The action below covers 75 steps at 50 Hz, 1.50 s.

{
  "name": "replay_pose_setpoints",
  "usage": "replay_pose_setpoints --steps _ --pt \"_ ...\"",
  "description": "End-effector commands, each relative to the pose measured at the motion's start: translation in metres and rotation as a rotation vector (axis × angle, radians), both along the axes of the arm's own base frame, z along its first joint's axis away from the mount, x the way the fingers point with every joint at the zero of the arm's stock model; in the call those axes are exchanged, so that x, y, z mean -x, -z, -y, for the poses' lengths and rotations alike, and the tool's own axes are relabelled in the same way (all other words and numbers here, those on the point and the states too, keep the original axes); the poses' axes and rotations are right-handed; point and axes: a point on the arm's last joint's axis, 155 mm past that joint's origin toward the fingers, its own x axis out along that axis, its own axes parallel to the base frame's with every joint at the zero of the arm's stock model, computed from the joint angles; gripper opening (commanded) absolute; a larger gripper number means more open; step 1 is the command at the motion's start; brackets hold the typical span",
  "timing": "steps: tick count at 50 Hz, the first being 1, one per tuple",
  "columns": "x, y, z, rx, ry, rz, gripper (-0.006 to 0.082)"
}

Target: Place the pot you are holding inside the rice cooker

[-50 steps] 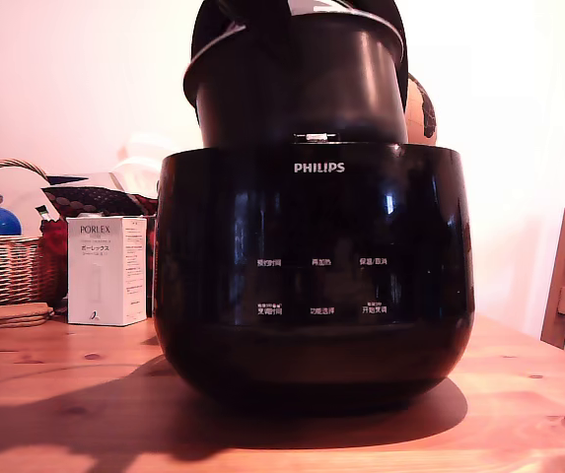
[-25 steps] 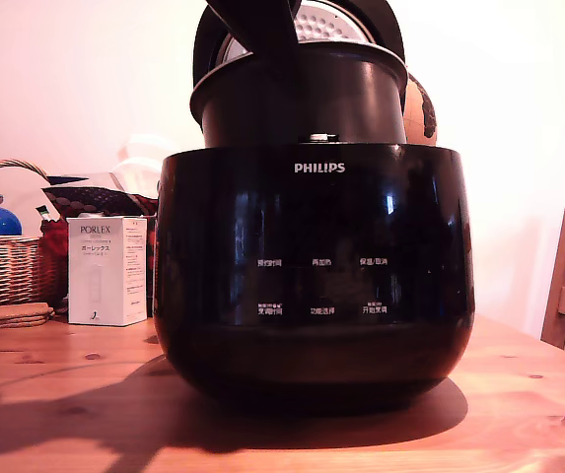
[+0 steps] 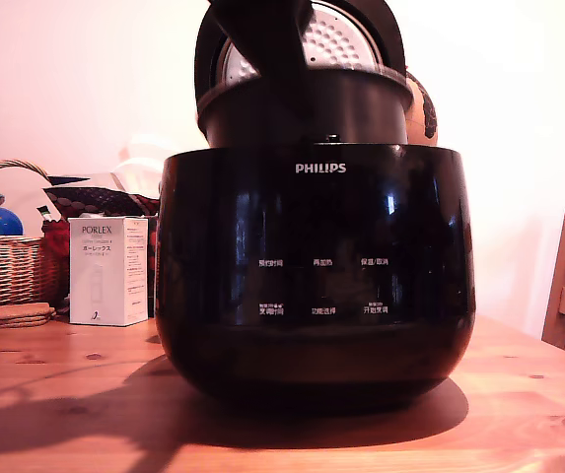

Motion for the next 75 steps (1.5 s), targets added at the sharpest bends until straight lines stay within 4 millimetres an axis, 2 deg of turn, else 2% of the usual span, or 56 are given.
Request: replay_pose_setpoints --steps 1,21,31,48,57,64,75 --pt "-0.008 0.001 0.007 0.01 -0.001 0.03 -0.0024" --pt "-0.011 0.007 0.008 -0.006 -0.048 0.017 -0.0024" --pt "-0.005 0.021 0.005 -0.043 -0.069 -0.043 -0.0024" --pt "-0.002 0.021 0.007 -0.032 -0.091 -0.069 -0.0021" --pt "0.004 0.022 0.006 -0.032 -0.085 -0.1 0.0064" --pt "0.008 0.022 0.005 -0.037 -0.097 -0.124 0.0075" --pt "0.014 0.02 0.008 -0.015 -0.121 -0.172 0.021"
